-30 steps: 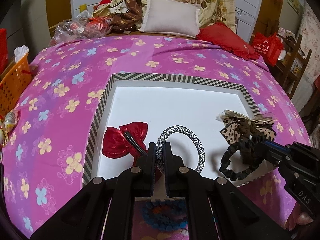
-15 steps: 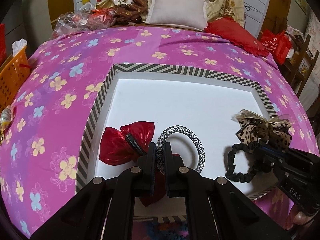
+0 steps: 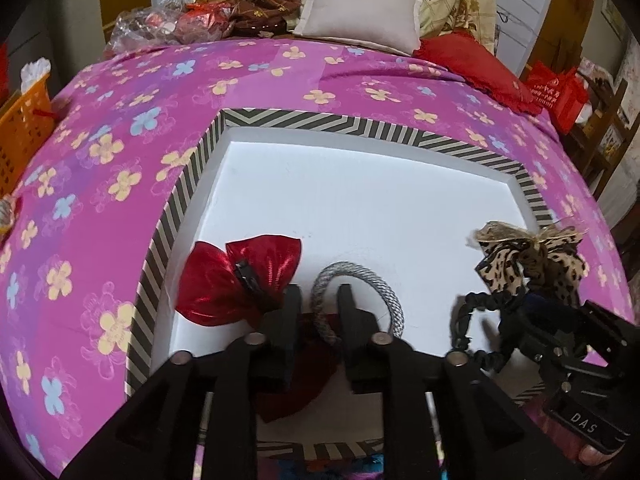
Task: Organize jewelry
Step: 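Lower the bangle into the tray with the left tool while the right releases the scrunchie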
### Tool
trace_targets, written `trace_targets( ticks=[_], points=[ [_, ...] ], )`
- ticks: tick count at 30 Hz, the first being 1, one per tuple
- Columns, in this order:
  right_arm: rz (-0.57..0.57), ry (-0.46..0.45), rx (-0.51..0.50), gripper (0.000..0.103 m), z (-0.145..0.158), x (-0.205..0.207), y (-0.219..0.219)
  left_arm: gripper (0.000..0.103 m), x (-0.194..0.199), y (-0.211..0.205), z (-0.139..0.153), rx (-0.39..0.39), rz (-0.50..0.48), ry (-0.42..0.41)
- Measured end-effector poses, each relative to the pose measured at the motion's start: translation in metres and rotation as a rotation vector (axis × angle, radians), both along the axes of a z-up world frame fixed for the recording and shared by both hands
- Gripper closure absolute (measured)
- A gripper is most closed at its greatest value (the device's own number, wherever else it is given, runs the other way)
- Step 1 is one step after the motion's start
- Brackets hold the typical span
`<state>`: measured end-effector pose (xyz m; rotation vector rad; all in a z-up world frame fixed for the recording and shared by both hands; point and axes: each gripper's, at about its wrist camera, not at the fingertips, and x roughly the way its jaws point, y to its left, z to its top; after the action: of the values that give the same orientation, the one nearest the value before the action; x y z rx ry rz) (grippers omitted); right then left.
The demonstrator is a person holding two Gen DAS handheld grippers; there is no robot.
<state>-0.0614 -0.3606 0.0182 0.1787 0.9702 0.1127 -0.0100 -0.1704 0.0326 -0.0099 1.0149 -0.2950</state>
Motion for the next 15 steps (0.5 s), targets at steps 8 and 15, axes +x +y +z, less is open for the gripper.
trace_targets(
  ticks=[8, 15],
  points=[
    [-0.003, -0.042, 0.029, 0.047, 0.017, -0.013, 0.002, 0.092, -0.013, 0.004, 0.016, 0.005, 0.019, -0.043],
    [0.008, -0.079, 0.009, 0.039, 0.031, -0.030, 0.012, 0.092, -0.032, 0.009, 0.029, 0.031, 0.038, -0.101]
  ],
)
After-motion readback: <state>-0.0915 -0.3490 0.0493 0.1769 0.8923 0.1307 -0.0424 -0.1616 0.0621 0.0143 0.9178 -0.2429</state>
